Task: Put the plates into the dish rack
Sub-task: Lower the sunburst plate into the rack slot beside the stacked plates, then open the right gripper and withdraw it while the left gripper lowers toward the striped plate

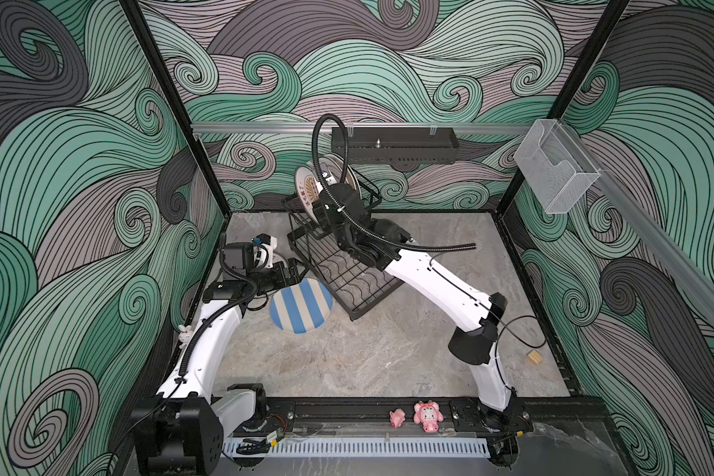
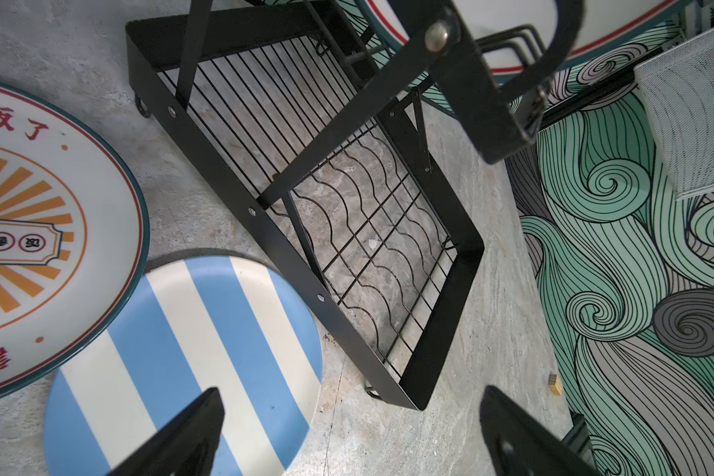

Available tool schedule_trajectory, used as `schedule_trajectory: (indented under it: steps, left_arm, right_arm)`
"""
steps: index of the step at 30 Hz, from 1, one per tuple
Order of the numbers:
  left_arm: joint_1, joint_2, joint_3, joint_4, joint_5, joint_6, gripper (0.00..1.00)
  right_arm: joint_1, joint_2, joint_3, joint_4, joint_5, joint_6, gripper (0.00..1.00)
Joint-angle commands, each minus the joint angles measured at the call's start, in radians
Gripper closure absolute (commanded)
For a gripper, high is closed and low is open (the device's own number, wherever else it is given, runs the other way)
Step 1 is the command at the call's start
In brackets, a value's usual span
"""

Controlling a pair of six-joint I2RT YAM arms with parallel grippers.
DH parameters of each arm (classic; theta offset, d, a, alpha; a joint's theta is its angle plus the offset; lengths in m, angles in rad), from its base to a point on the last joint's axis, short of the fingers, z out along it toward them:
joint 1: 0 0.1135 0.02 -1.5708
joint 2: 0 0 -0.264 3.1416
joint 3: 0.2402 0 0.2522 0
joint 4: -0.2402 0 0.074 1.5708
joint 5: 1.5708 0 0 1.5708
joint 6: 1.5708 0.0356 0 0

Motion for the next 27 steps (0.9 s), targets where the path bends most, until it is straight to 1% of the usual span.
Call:
schedule_trajectory:
  steps: [1, 3, 6, 8, 10, 11, 13, 15, 17, 18, 20, 22, 25, 27]
  left_arm:
    - [-0.002, -0.011, 0.009, -0.024, -0.016, 0.019, 0.02]
    - [-0.002, -0.008, 0.009, -0.024, -0.016, 0.018, 0.01]
    - [-0.002, -0.008, 0.007, -0.024, -0.016, 0.025, 0.01]
    - [-0.004, -0.013, 0.005, -0.032, -0.028, 0.033, 0.01]
    - [-0.005, -0.018, 0.005, -0.043, -0.045, 0.046, 0.01]
    - [-0.005, -0.021, 0.008, -0.053, -0.046, 0.049, 0.01]
    - [-0.007, -0.032, 0.013, -0.080, -0.061, 0.043, 0.01]
    - [-0.008, -0.044, -0.002, -0.079, -0.070, 0.020, 0.01]
    - [-0.015, -0.052, -0.027, -0.061, -0.078, -0.021, 0.01]
    - [-0.026, -0.054, -0.044, -0.048, -0.085, -0.040, 0.01]
    - [-0.067, -0.048, -0.066, -0.035, -0.130, -0.063, 0.01]
    - [-0.128, -0.028, -0.070, -0.048, -0.191, -0.079, 0.01]
    - [-0.194, 0.005, -0.070, -0.069, -0.248, -0.099, 0.01]
    - [-0.213, 0.026, -0.091, -0.051, -0.243, -0.121, 0.01]
  right_arm:
    - [-0.002, -0.098, -0.102, 0.012, -0.066, 0.036, 0.43]
    - [-0.005, -0.176, -0.206, 0.031, -0.085, 0.050, 0.42]
    - [-0.020, -0.333, -0.430, 0.094, -0.133, 0.079, 0.40]
    - [-0.037, -0.458, -0.610, 0.153, -0.194, 0.087, 0.38]
    - [-0.057, -0.603, -0.810, 0.242, -0.236, 0.104, 0.32]
    - [-0.069, -0.666, -0.890, 0.265, -0.269, 0.107, 0.31]
    - [-0.093, -0.809, -1.067, 0.299, -0.305, 0.123, 0.29]
    - [-0.119, -0.924, -1.193, 0.290, -0.316, 0.153, 0.28]
    - [-0.145, -1.015, -1.286, 0.250, -0.318, 0.184, 0.27]
    - [-0.160, -1.058, -1.333, 0.225, -0.313, 0.212, 0.24]
    - [-0.185, -1.133, -1.422, 0.197, -0.314, 0.262, 0.23]
    - [-0.211, -1.208, -1.515, 0.179, -0.328, 0.316, 0.23]
    - [-0.249, -1.298, -1.619, 0.164, -0.381, 0.392, 0.21]
    - [-0.264, -1.337, -1.648, 0.164, -0.439, 0.397, 0.23]
